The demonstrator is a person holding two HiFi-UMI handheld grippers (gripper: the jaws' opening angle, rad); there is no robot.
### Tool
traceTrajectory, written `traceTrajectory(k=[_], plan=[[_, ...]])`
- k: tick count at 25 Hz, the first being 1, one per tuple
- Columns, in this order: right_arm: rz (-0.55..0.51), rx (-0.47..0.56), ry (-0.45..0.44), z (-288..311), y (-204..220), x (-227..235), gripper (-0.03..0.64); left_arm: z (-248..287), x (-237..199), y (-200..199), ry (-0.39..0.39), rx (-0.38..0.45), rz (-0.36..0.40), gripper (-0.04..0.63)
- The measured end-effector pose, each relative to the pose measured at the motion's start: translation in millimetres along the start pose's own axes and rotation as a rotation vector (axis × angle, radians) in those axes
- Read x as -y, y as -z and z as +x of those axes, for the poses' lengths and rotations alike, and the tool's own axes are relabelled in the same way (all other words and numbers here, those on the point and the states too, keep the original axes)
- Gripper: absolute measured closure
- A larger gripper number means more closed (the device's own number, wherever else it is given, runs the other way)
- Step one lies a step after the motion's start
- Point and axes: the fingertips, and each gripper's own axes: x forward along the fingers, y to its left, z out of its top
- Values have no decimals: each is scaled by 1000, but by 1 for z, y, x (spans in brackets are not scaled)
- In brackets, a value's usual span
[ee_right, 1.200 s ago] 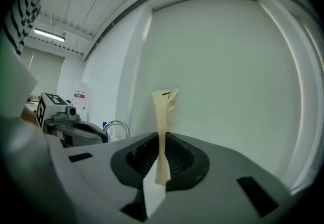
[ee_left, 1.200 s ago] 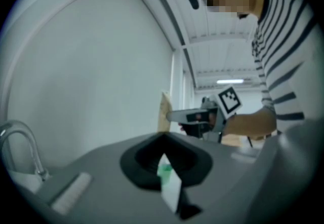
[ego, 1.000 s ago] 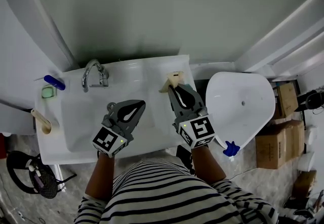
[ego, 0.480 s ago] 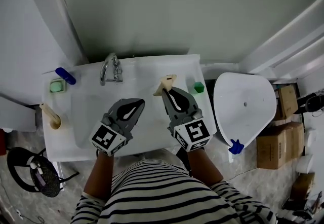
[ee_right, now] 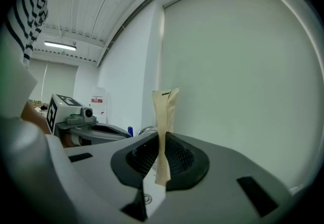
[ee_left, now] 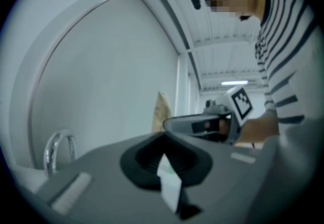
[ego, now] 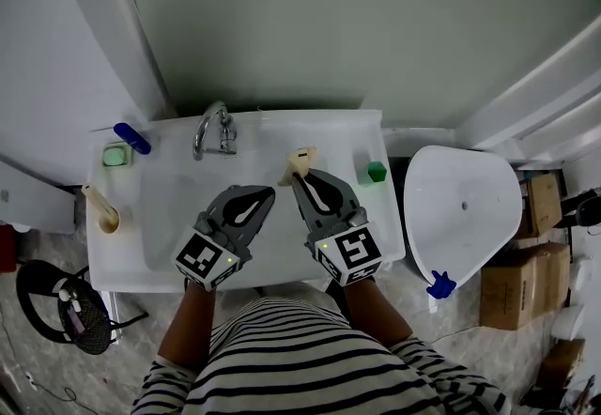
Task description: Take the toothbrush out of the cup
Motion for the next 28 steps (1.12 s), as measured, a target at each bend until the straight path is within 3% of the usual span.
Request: traceTrajectory(k=[28], plan=[[-6,35,-125,-19,-3,-17,580,0,30,-13,-85,-11,48,588]])
